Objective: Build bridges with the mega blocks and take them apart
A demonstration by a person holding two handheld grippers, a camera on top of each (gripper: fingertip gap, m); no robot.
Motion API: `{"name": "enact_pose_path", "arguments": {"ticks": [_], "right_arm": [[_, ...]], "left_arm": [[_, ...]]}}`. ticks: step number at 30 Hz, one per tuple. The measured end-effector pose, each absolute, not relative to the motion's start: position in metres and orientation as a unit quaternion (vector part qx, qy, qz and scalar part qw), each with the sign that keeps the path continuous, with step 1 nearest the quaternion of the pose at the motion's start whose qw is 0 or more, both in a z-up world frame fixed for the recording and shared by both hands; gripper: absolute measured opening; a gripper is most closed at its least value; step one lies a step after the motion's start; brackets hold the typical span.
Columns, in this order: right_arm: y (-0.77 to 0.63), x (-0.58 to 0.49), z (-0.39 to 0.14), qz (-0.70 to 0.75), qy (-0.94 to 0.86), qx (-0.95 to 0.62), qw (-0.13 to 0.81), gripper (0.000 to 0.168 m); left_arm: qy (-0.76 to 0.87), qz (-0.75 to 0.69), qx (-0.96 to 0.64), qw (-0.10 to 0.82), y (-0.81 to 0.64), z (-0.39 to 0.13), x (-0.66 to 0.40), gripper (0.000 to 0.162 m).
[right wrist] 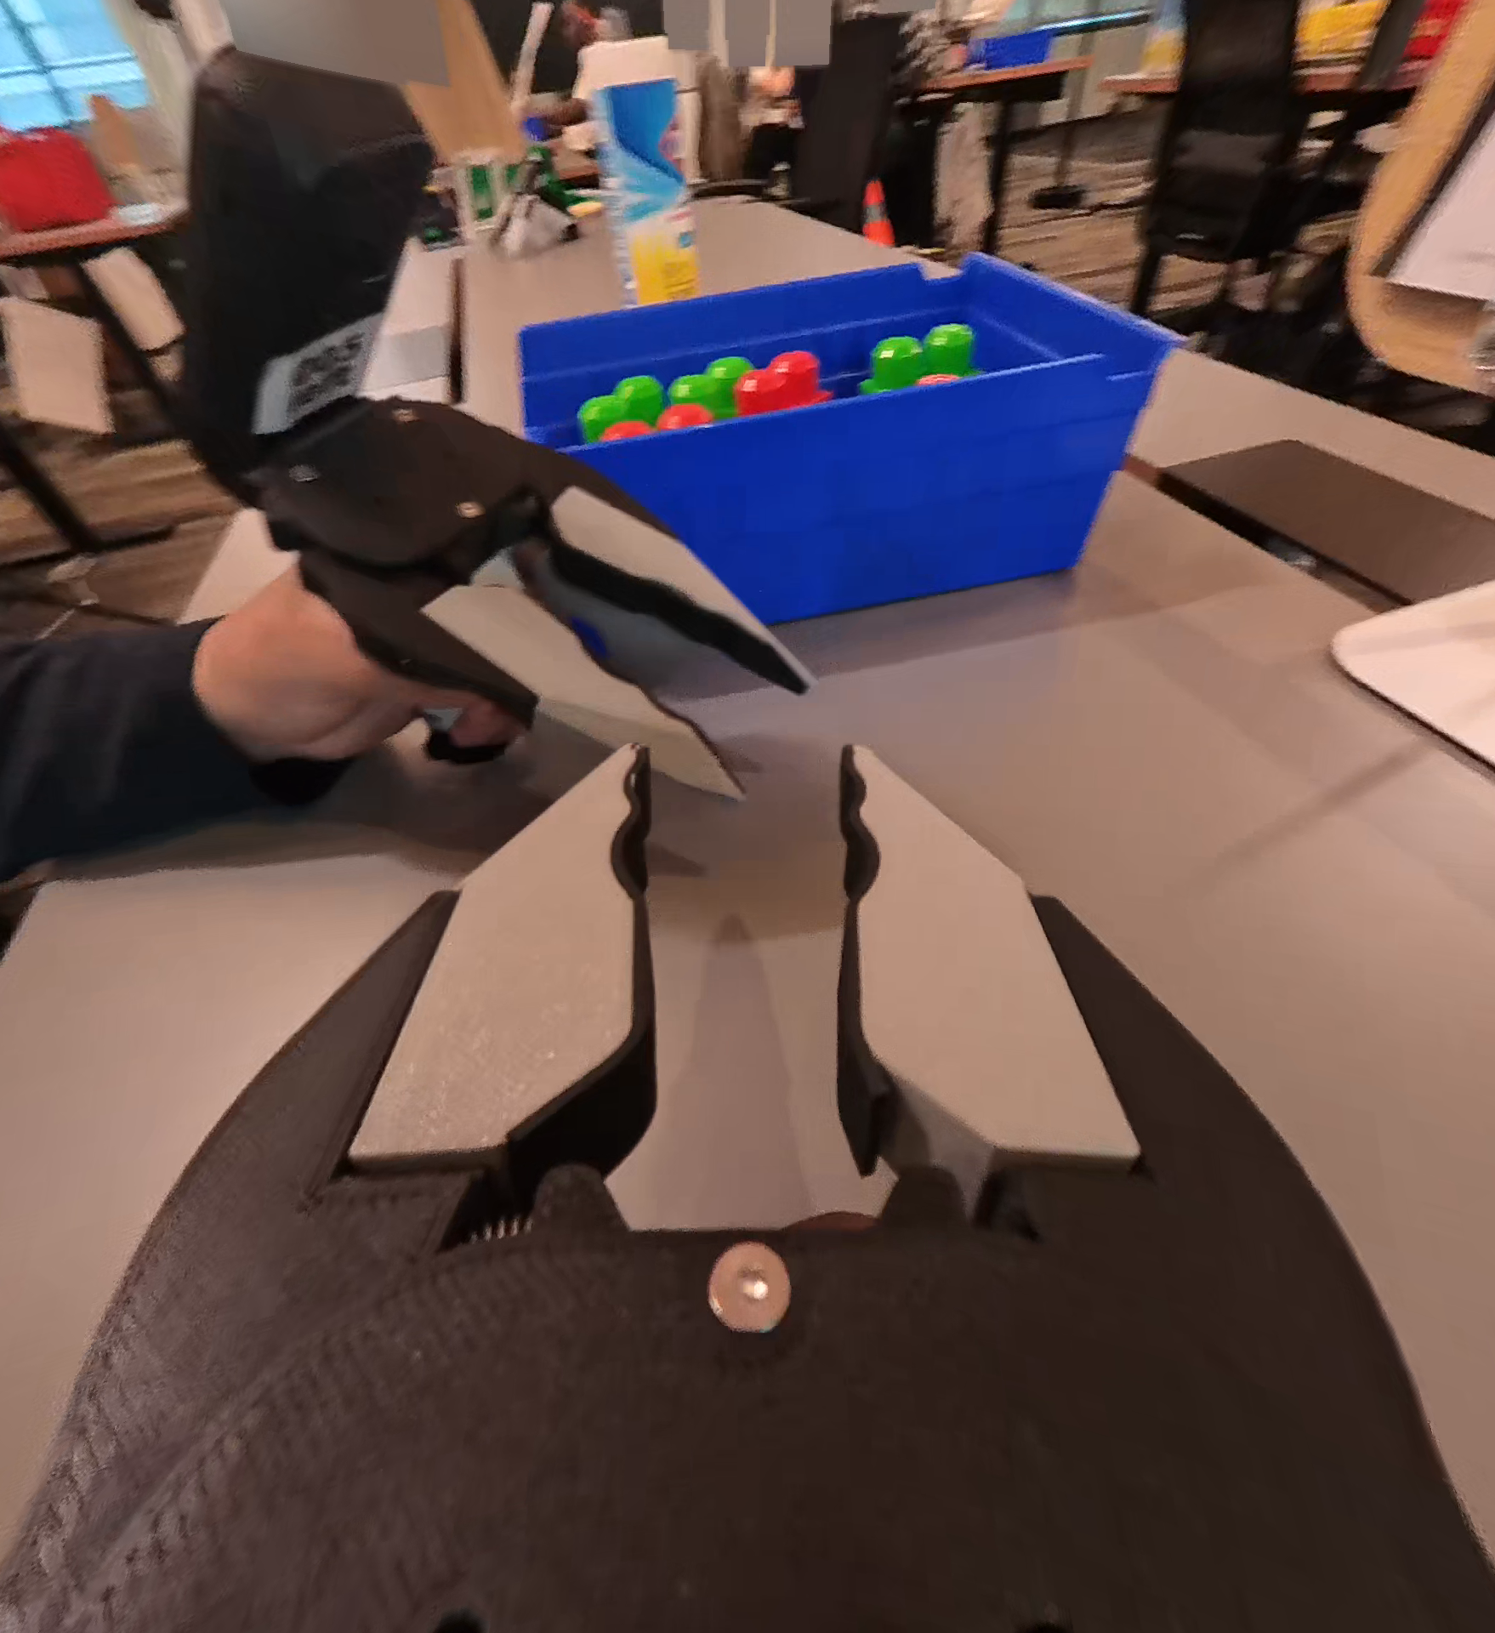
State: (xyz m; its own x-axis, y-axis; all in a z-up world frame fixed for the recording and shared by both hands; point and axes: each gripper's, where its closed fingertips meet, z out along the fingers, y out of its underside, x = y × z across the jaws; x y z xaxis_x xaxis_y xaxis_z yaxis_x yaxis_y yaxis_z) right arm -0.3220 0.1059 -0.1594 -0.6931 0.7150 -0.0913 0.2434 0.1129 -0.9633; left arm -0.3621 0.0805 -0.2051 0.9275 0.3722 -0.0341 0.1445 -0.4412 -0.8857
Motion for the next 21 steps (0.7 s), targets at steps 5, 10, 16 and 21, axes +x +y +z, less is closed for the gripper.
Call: {"name": "enact_pose_path", "arguments": {"ticks": [5, 10, 16, 21], "right_arm": [[0.140, -0.339, -0.170, 0.493, -0.695, -0.420, 0.313, 0.040], [0.152, -0.336, -0.177, 0.466, -0.672, -0.473, 0.328, 0.048], [0.162, -0.339, -0.193, 0.432, -0.671, -0.506, 0.327, 0.059], [0.162, -0.341, -0.206, 0.420, -0.681, -0.511, 0.314, 0.062]], "left_arm": [[-0.165, 0.131, -0.850, 0.482, 0.075, -0.215, -0.366, 0.050], [-0.184, 0.120, -0.835, 0.504, 0.071, -0.210, -0.369, 0.050], [-0.169, 0.141, -0.805, 0.551, 0.081, -0.189, -0.375, 0.044], [-0.138, 0.148, -0.815, 0.543, 0.100, -0.184, -0.380, 0.044]]}}
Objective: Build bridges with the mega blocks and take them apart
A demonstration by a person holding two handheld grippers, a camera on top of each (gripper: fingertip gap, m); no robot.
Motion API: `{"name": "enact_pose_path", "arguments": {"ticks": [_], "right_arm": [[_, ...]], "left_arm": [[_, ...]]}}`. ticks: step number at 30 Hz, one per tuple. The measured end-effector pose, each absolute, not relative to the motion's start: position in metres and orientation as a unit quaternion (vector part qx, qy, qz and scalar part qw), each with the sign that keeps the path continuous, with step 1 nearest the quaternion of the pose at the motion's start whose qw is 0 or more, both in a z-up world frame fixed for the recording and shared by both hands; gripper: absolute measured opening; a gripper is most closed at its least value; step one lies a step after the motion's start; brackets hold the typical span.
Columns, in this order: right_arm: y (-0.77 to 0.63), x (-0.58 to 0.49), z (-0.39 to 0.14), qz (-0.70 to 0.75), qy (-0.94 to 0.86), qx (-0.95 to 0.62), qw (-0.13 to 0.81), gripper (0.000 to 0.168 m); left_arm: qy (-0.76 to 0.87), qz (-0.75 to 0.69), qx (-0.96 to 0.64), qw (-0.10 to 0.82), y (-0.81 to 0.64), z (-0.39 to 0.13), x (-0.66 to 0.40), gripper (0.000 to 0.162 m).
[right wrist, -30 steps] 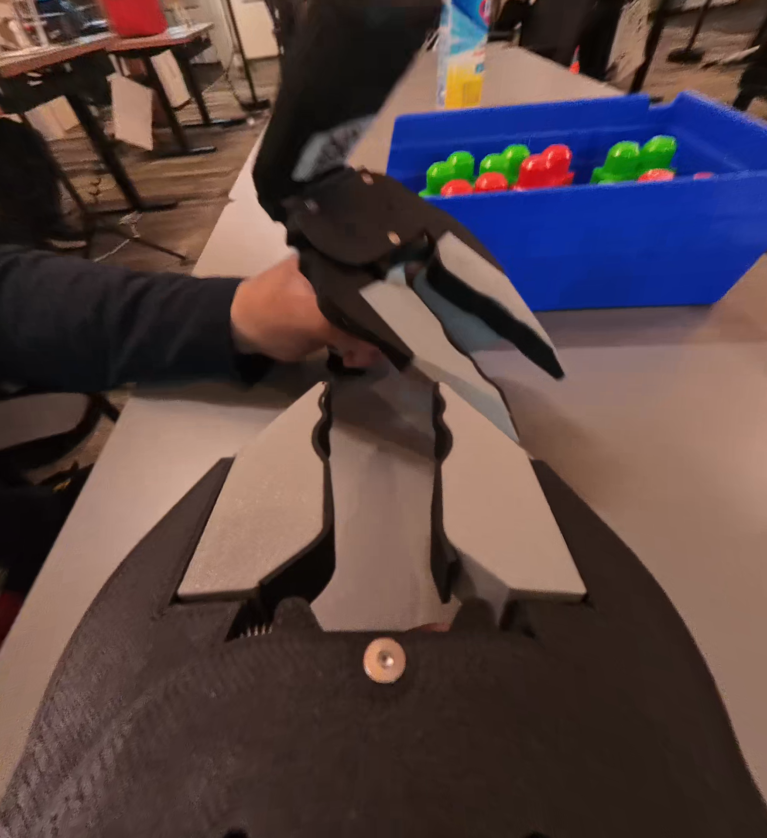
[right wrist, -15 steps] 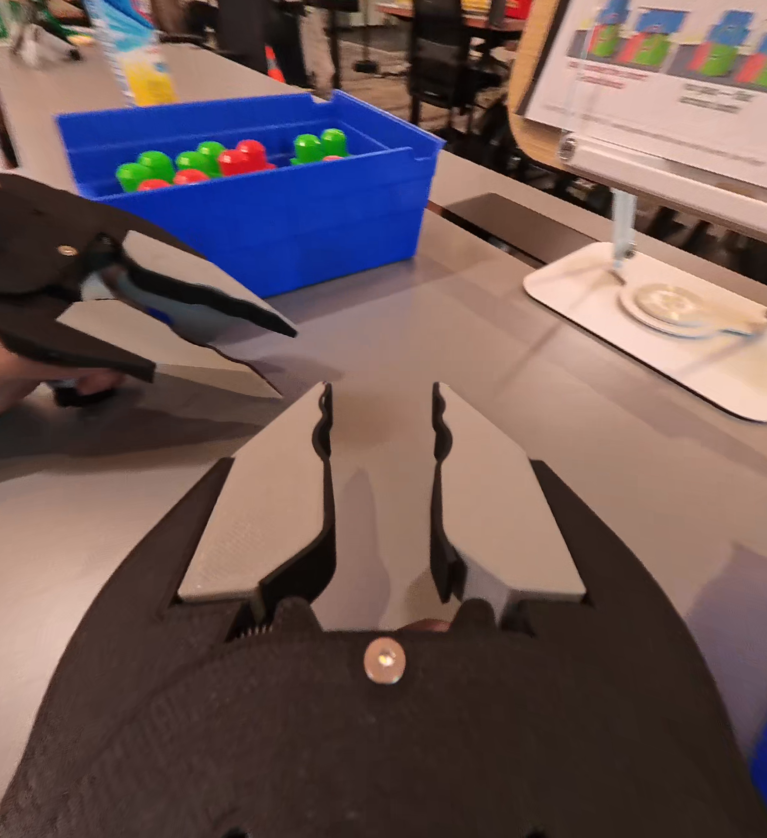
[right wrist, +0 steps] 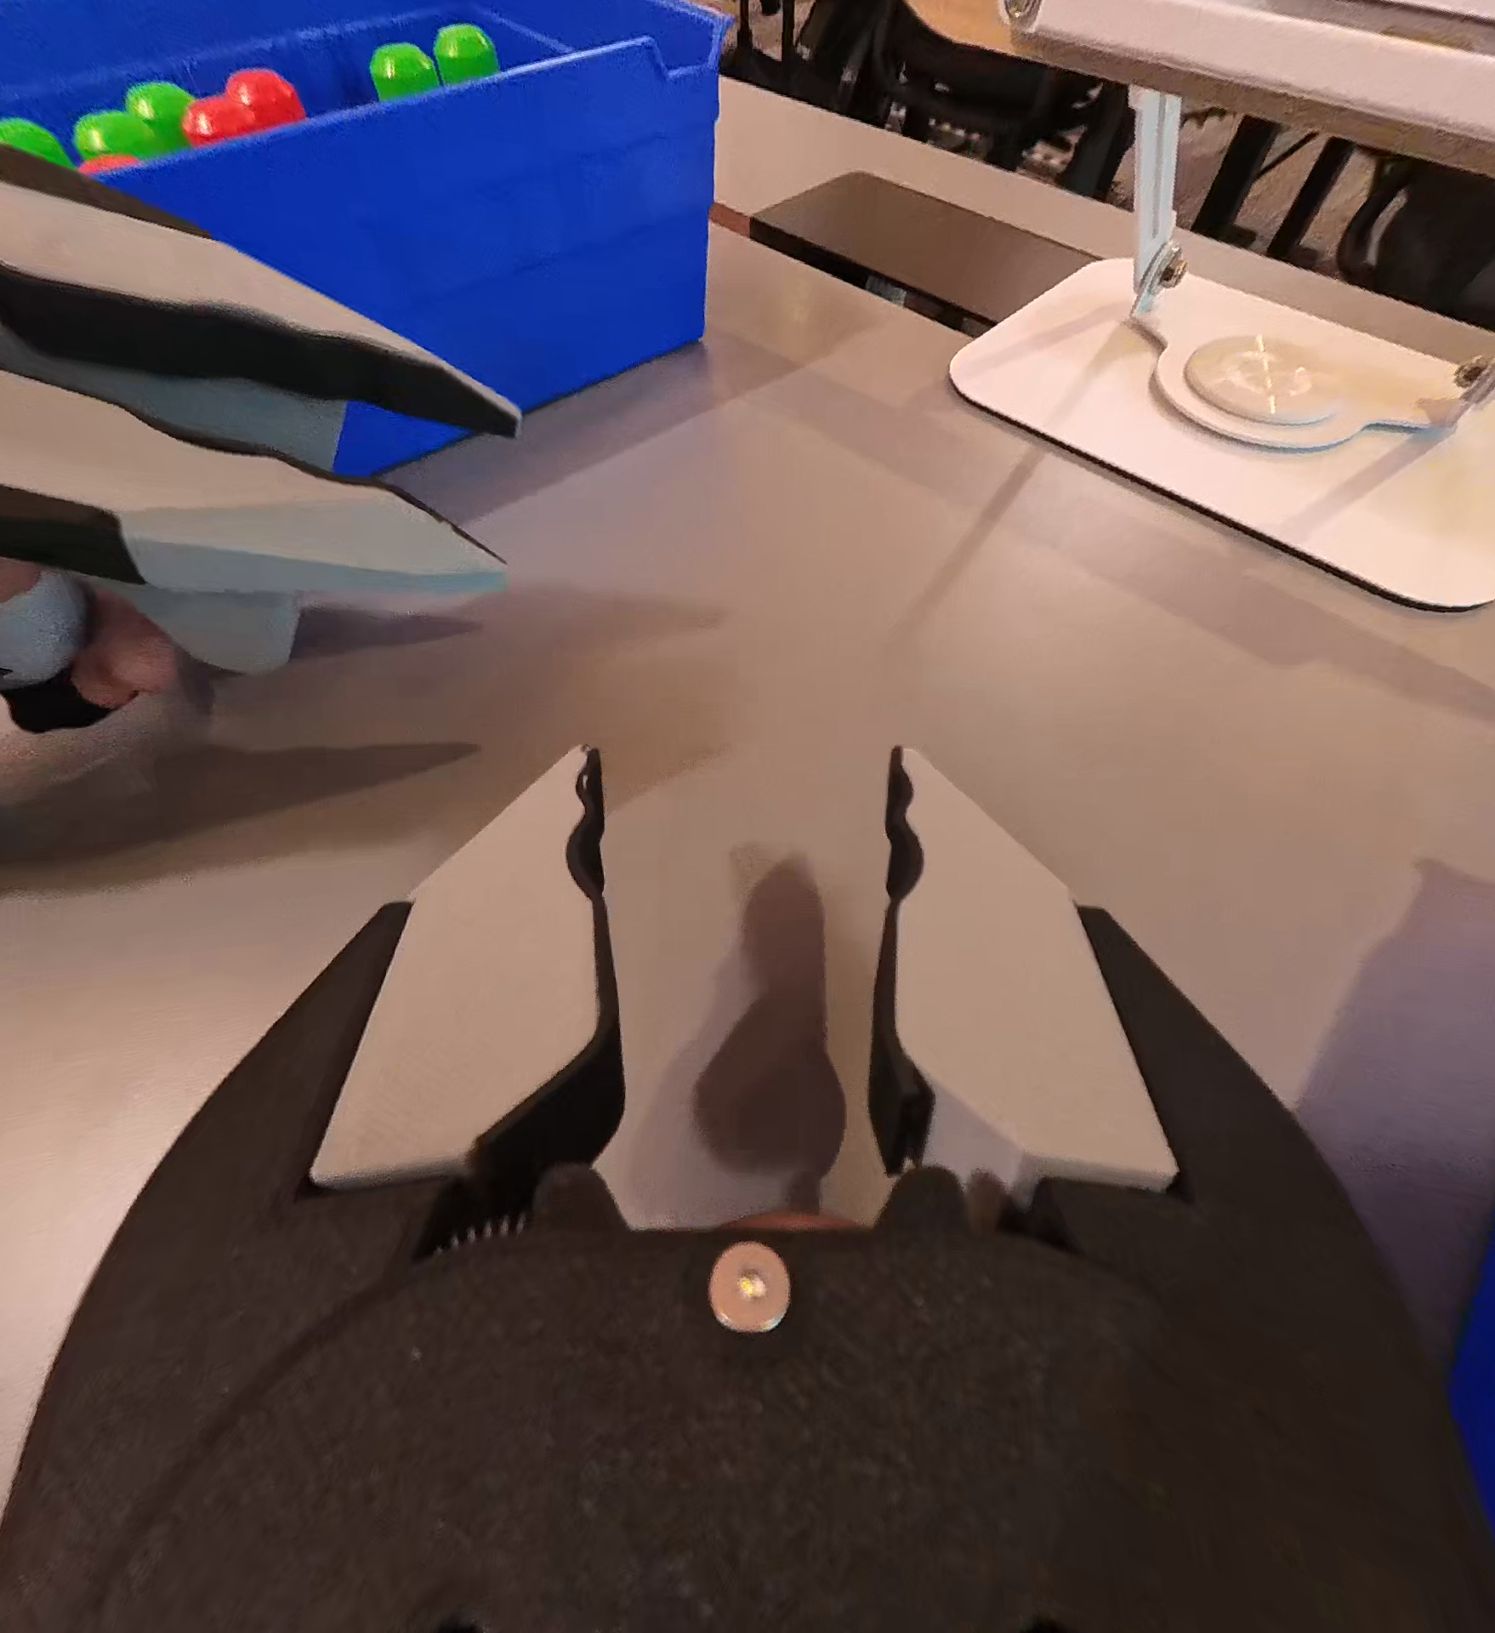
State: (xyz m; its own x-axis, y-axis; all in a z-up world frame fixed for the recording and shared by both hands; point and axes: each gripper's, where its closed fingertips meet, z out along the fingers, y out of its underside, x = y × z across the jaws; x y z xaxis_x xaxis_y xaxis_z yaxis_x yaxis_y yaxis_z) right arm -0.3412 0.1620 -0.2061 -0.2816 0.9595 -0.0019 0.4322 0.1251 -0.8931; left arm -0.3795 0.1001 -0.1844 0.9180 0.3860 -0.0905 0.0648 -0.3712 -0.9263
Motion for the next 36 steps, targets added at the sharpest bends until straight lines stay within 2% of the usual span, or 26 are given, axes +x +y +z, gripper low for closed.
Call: {"name": "enact_pose_path", "arguments": {"ticks": [4, 7, 13, 36], "right_arm": [[0.160, -0.344, -0.209, 0.418, -0.684, -0.509, 0.312, 0.064], [0.162, -0.345, -0.210, 0.408, -0.687, -0.509, 0.320, 0.070], [0.160, -0.344, -0.209, 0.410, -0.689, -0.503, 0.322, 0.073], [0.155, -0.341, -0.209, 0.420, -0.692, -0.497, 0.312, 0.071]], "left_arm": [[-0.148, 0.082, -0.854, 0.492, 0.101, -0.216, -0.371, 0.046], [-0.140, 0.085, -0.848, 0.504, 0.101, -0.212, -0.368, 0.045], [-0.119, 0.111, -0.858, 0.486, 0.102, -0.217, -0.364, 0.045], [-0.119, 0.119, -0.840, 0.515, 0.099, -0.206, -0.363, 0.039]]}}
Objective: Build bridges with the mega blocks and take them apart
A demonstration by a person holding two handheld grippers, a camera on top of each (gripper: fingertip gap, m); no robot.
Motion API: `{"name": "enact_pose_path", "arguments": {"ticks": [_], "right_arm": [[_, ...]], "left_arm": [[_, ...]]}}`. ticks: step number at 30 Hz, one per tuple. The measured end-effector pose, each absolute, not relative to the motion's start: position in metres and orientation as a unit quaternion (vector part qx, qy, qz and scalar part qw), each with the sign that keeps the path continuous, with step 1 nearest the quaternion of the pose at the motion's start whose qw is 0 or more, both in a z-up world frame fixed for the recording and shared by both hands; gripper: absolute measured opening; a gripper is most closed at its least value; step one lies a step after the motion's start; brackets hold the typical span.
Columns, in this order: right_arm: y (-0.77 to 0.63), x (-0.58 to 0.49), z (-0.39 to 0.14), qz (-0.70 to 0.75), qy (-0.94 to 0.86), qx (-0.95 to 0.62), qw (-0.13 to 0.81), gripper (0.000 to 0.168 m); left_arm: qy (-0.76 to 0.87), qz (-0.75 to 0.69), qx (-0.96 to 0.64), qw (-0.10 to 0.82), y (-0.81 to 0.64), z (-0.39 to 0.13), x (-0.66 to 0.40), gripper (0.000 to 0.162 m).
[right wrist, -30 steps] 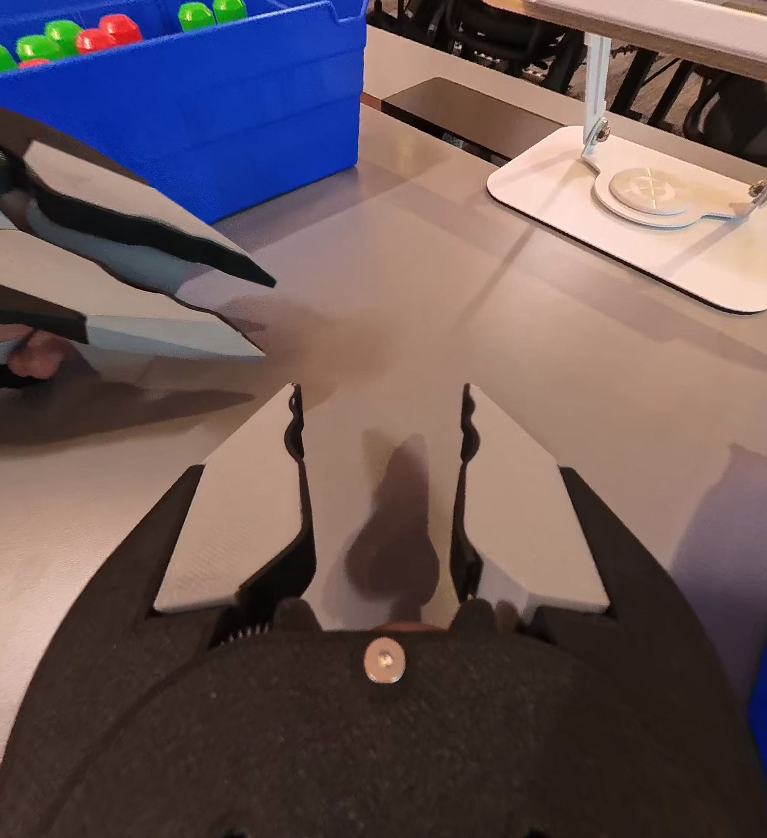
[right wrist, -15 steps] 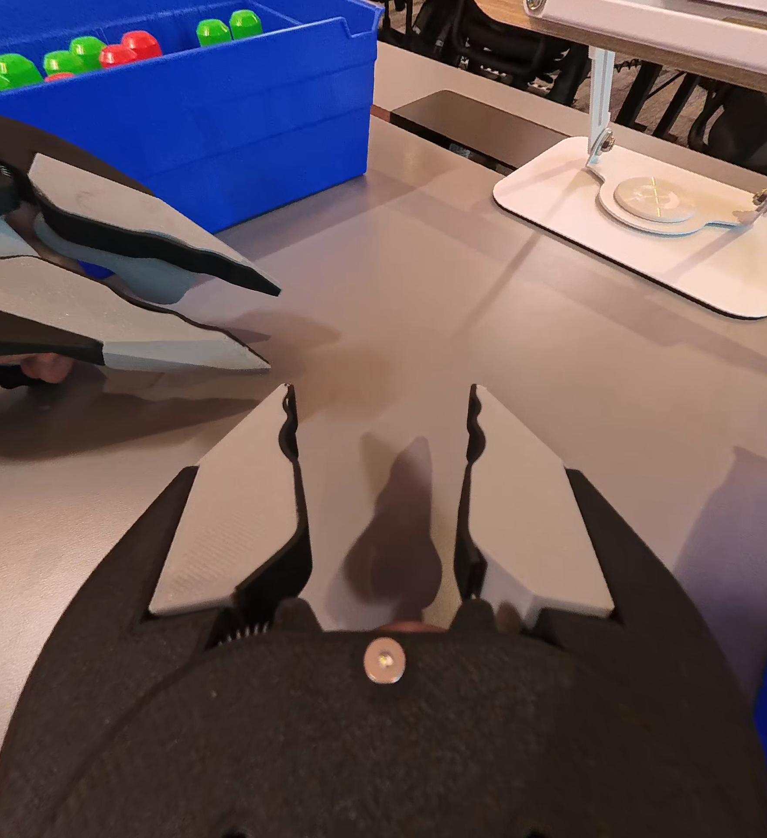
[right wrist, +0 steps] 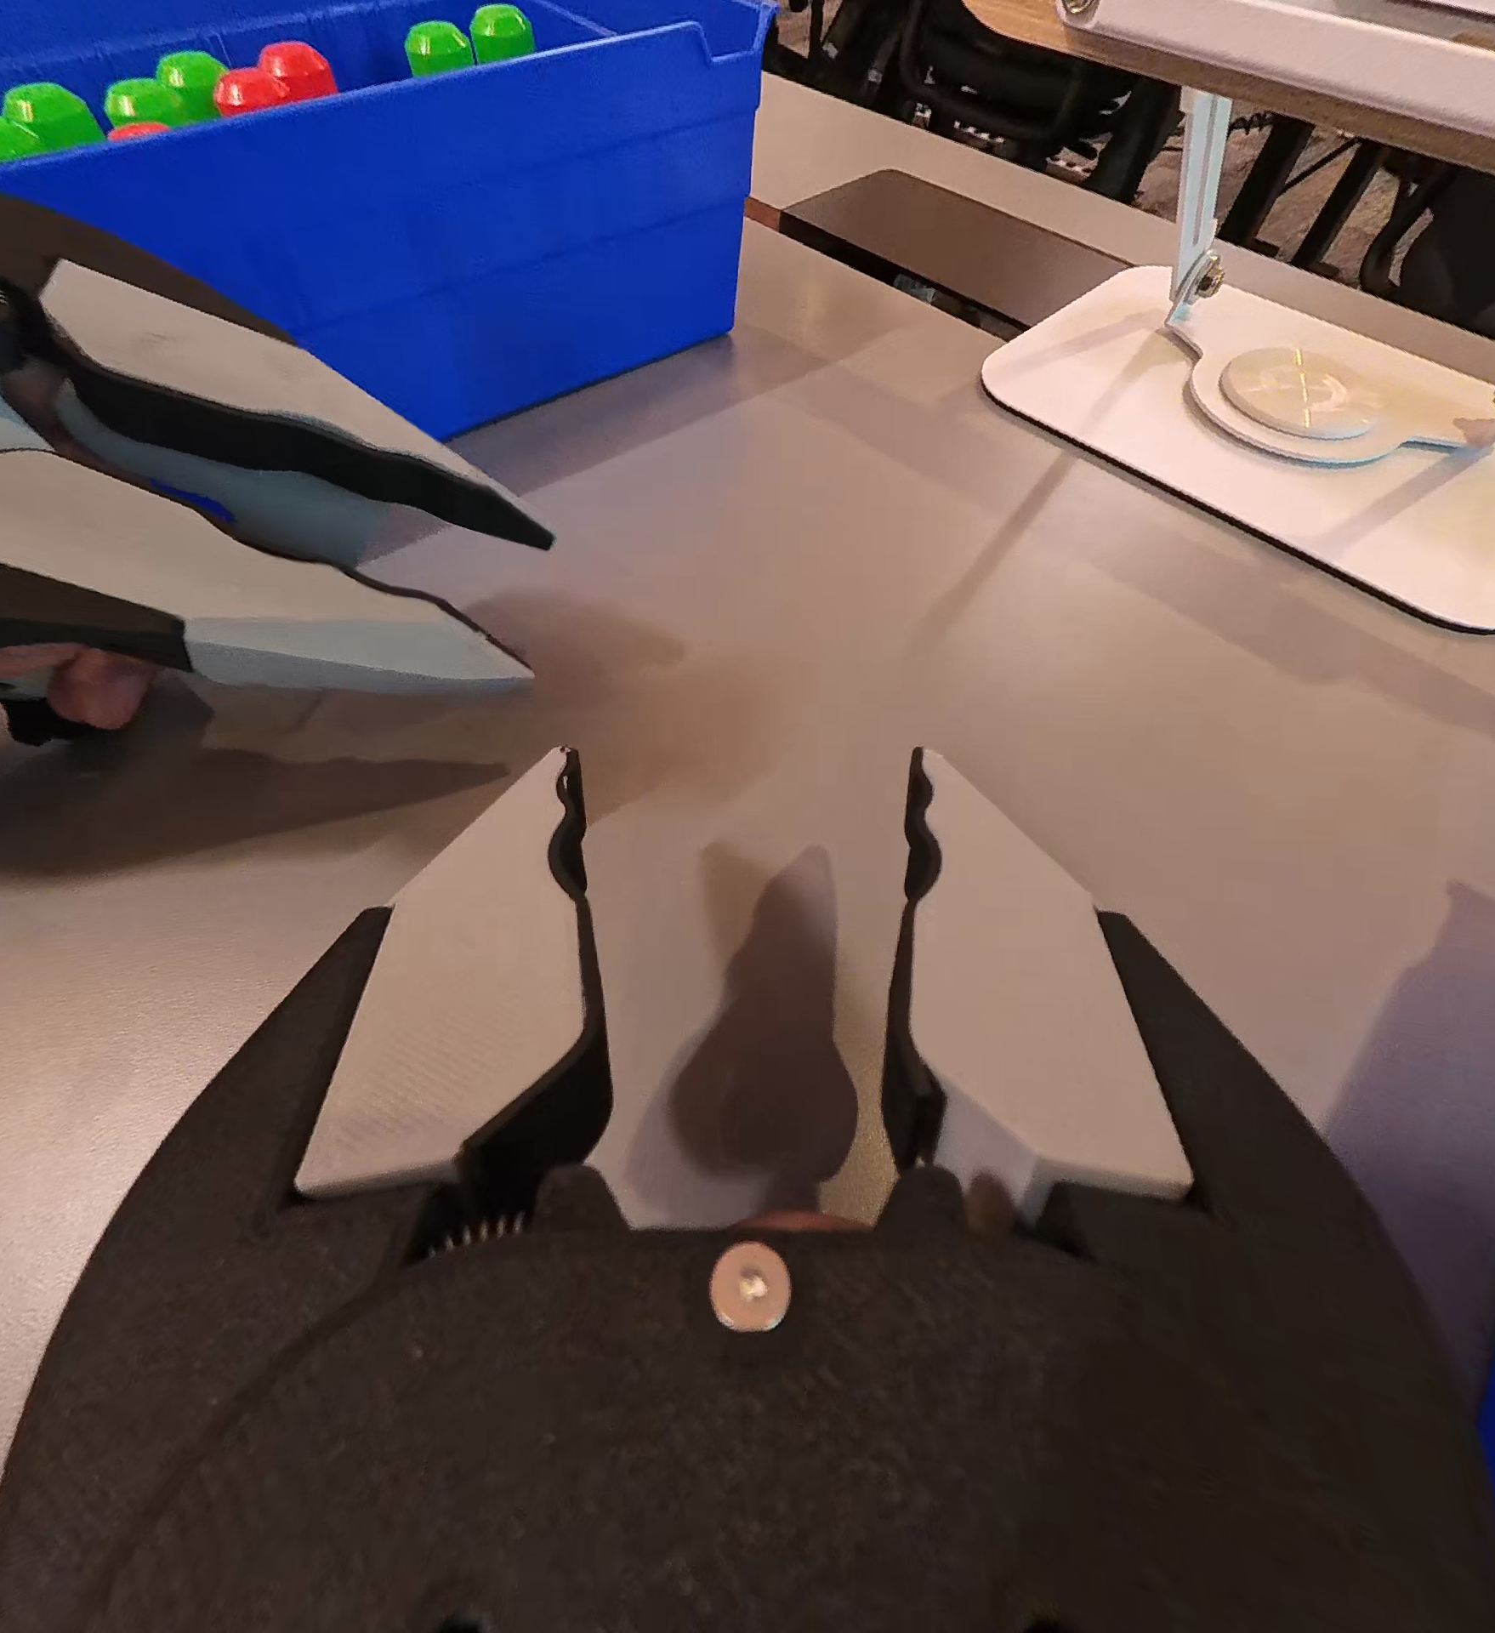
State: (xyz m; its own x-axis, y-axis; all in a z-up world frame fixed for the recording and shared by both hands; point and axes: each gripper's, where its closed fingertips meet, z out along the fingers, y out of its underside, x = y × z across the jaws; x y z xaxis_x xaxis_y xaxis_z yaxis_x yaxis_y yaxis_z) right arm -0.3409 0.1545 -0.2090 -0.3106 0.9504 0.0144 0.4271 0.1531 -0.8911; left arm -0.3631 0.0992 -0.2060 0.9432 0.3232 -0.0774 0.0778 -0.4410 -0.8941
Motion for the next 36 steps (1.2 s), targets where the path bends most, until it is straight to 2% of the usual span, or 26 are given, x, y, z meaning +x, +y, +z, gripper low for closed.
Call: {"name": "enact_pose_path", "arguments": {"ticks": [17, 22, 30, 36], "right_arm": [[0.181, -0.340, -0.211, 0.379, -0.716, -0.475, 0.344, 0.062], [0.157, -0.323, -0.208, 0.455, -0.771, -0.361, 0.261, 0.059], [0.167, -0.326, -0.196, 0.467, -0.726, -0.414, 0.289, 0.057], [0.124, -0.305, -0.207, 0.462, -0.784, -0.348, 0.227, 0.062]], "left_arm": [[-0.135, 0.136, -0.842, 0.504, 0.094, -0.208, -0.372, 0.039], [-0.141, 0.126, -0.843, 0.504, 0.093, -0.209, -0.372, 0.039], [-0.131, 0.133, -0.847, 0.498, 0.094, -0.210, -0.369, 0.039], [-0.135, 0.137, -0.845, 0.500, 0.092, -0.209, -0.372, 0.039]]}}
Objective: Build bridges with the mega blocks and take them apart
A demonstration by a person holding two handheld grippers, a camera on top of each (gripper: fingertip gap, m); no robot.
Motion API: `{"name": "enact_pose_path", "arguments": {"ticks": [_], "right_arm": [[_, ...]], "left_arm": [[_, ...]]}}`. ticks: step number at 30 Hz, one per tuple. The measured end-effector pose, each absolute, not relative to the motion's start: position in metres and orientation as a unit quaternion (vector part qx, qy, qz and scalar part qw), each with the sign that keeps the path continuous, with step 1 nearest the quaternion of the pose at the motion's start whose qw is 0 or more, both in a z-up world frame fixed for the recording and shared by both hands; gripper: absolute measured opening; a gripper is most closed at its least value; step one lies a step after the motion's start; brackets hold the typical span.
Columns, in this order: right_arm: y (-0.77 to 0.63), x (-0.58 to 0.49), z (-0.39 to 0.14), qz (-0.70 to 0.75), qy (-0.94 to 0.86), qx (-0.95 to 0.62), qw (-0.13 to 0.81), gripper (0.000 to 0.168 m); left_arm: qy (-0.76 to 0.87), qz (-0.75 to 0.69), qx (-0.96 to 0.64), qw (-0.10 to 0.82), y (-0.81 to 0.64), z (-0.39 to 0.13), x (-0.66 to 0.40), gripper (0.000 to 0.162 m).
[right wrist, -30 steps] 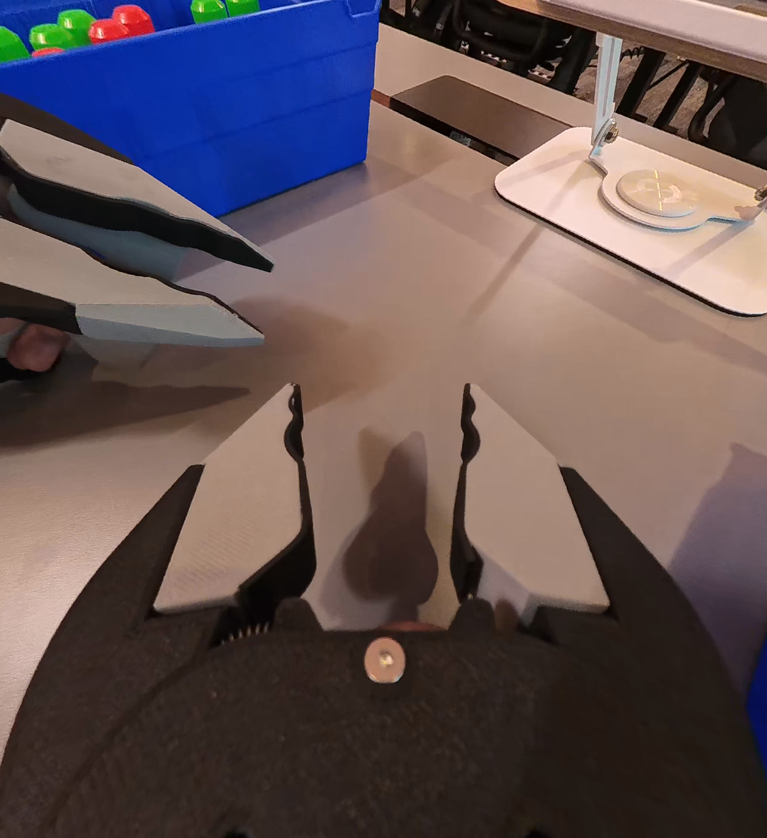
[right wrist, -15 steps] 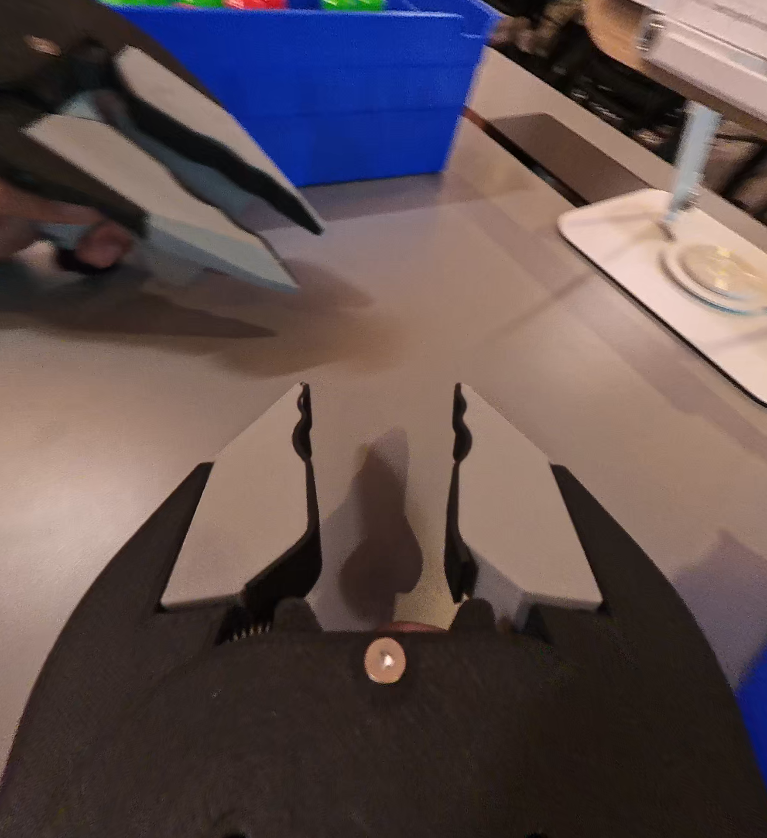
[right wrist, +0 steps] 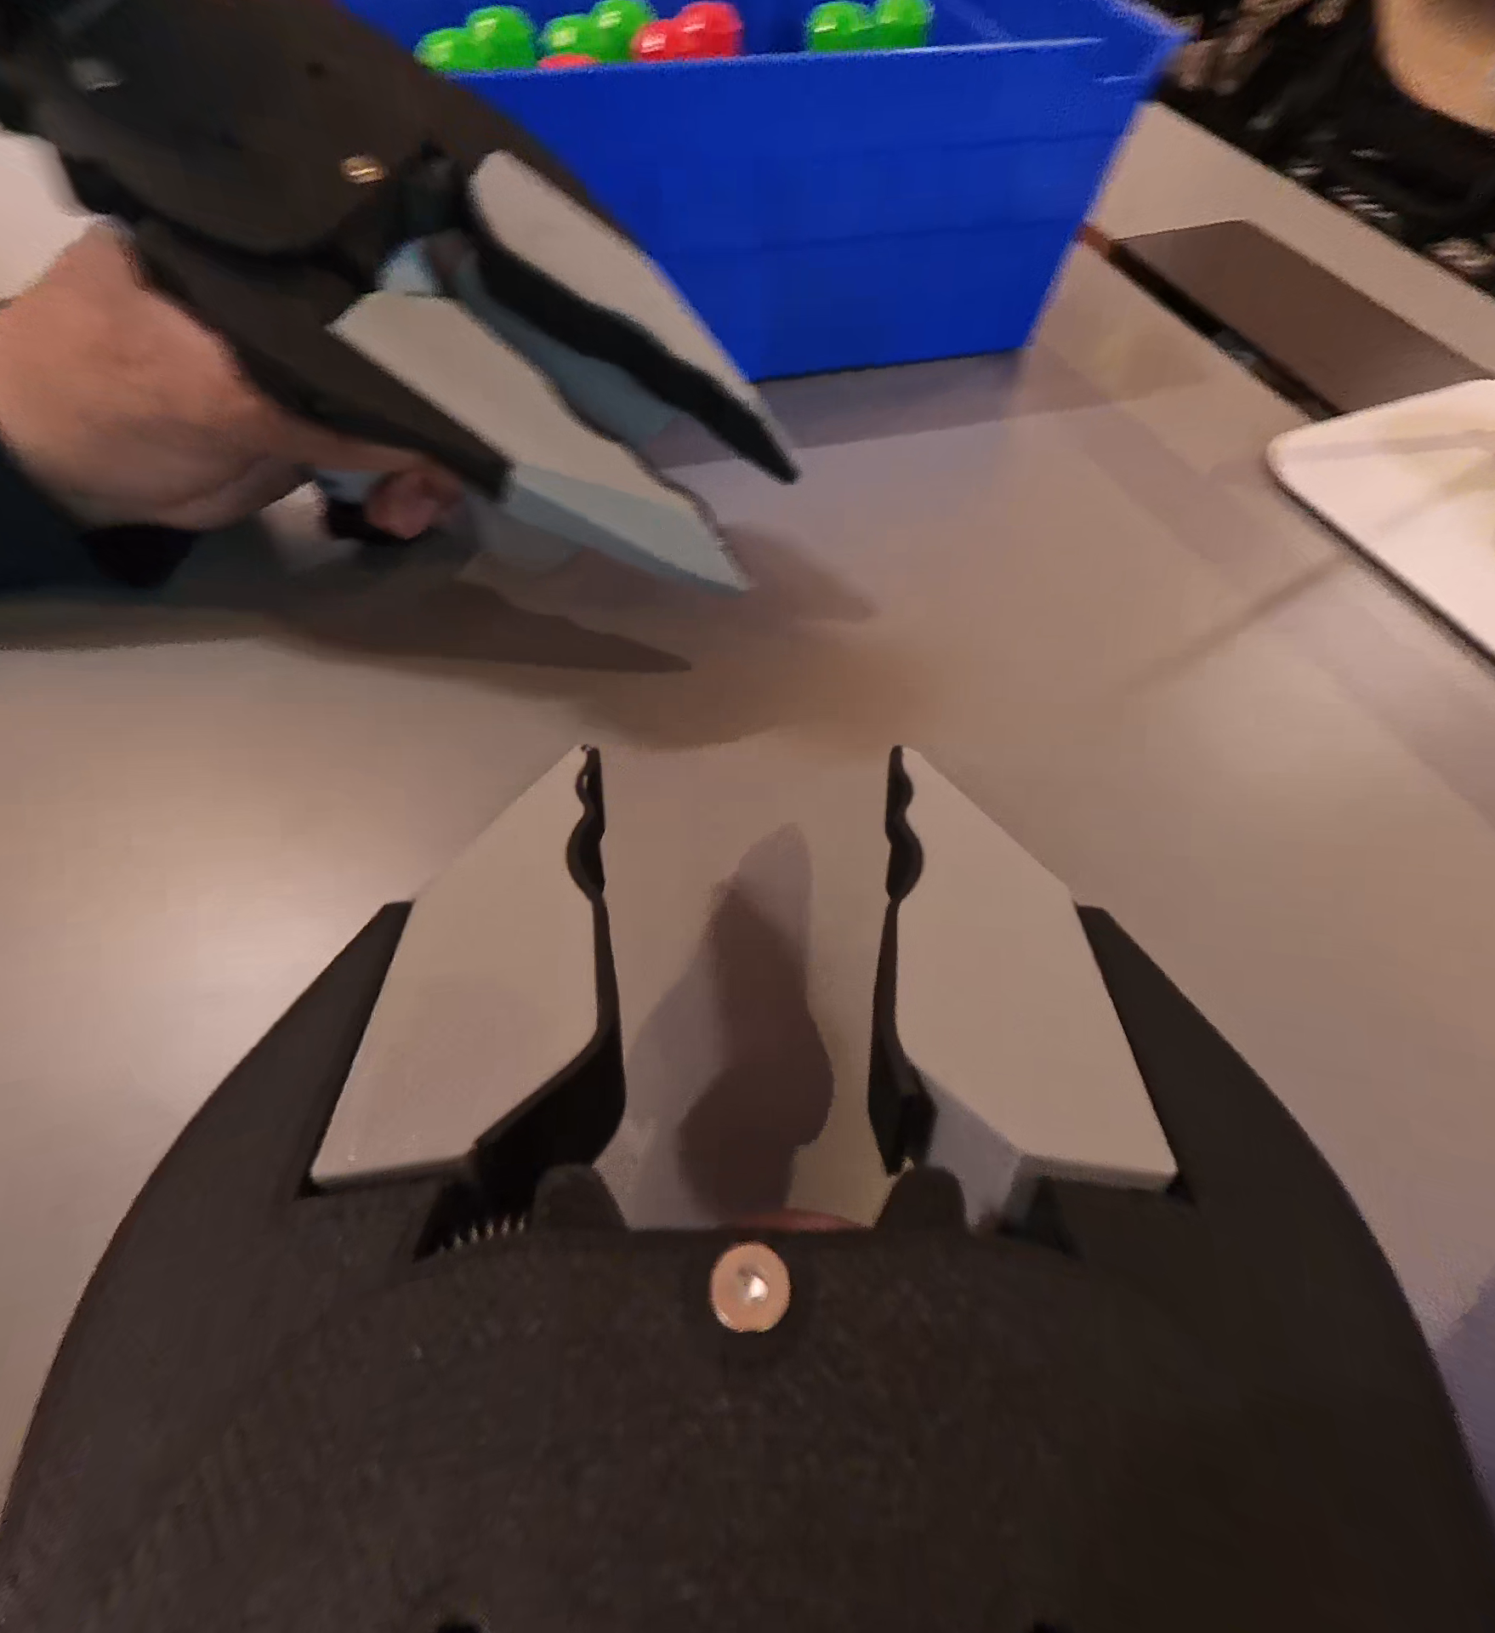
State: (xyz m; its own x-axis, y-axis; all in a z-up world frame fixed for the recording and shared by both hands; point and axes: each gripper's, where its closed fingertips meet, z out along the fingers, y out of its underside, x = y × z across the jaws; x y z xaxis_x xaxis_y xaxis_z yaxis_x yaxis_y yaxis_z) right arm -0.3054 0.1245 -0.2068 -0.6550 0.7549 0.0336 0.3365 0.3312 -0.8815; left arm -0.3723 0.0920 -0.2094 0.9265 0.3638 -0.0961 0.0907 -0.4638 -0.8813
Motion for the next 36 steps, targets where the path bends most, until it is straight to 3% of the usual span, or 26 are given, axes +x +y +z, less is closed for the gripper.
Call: {"name": "enact_pose_path", "arguments": {"ticks": [15, 18, 27, 36], "right_arm": [[0.106, -0.140, -0.178, 0.573, -0.796, -0.189, -0.051, 0.053], [0.111, -0.142, -0.177, 0.573, -0.796, -0.183, -0.063, 0.053], [0.113, -0.221, -0.160, 0.634, -0.731, -0.252, -0.026, 0.054], [0.118, -0.307, -0.165, 0.563, -0.690, -0.407, 0.205, 0.058]], "left_arm": [[-0.133, 0.132, -0.842, 0.506, 0.091, -0.203, -0.370, 0.039], [-0.130, 0.132, -0.843, 0.506, 0.093, -0.203, -0.369, 0.039], [-0.136, 0.137, -0.843, 0.503, 0.090, -0.203, -0.374, 0.039], [-0.142, 0.137, -0.843, 0.501, 0.089, -0.206, -0.376, 0.041]]}}
